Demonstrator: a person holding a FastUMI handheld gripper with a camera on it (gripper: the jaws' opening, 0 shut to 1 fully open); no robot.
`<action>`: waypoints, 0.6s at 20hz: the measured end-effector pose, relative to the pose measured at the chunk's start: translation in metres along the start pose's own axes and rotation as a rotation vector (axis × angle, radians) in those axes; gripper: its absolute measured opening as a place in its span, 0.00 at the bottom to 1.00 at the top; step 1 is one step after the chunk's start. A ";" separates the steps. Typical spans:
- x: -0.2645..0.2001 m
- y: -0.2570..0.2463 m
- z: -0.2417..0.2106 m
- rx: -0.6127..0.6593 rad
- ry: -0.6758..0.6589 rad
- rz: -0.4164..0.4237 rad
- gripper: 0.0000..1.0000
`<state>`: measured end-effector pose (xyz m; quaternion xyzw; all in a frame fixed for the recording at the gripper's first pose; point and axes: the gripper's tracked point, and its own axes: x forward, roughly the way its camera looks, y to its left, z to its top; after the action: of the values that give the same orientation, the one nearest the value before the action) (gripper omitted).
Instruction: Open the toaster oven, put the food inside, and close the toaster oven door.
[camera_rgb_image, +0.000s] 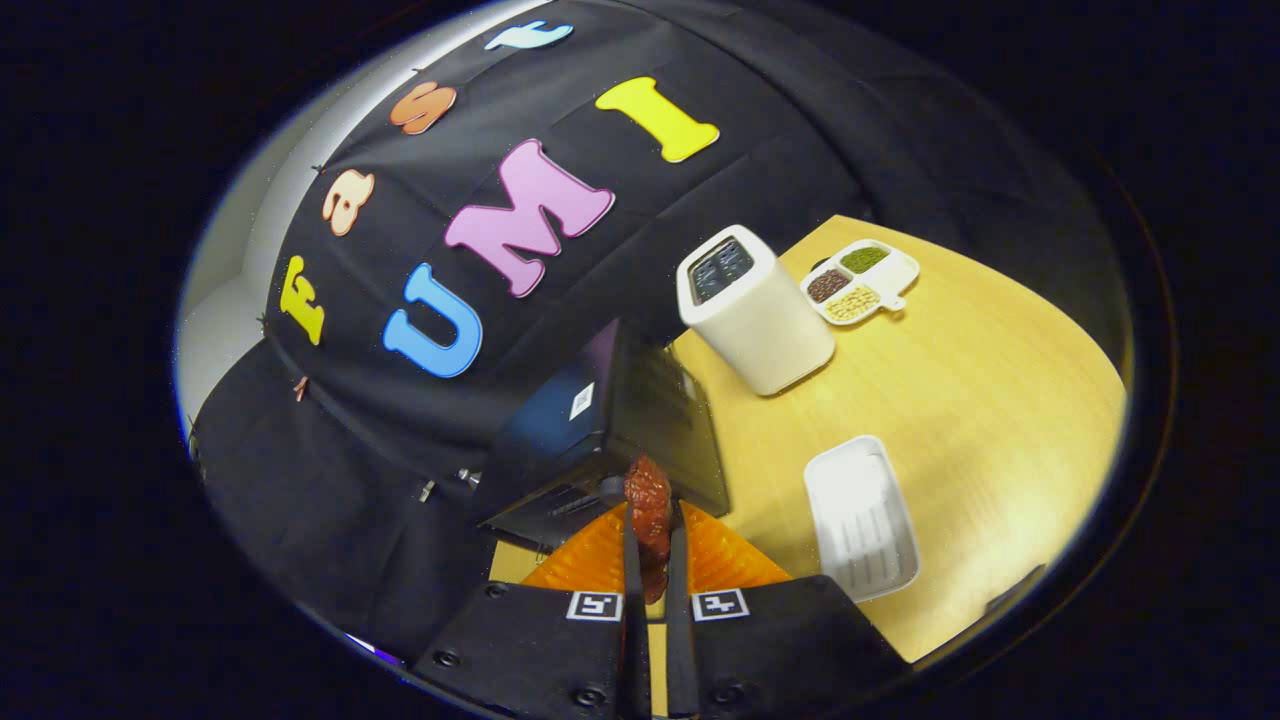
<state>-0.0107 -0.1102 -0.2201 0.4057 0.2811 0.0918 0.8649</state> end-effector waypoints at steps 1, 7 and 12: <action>0.004 0.012 -0.012 0.000 0.015 0.015 0.11; 0.047 0.068 -0.080 0.046 0.075 0.075 0.11; 0.103 0.074 -0.116 0.072 0.099 0.058 0.11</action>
<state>0.0141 0.0530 -0.2663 0.4394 0.3148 0.1268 0.8317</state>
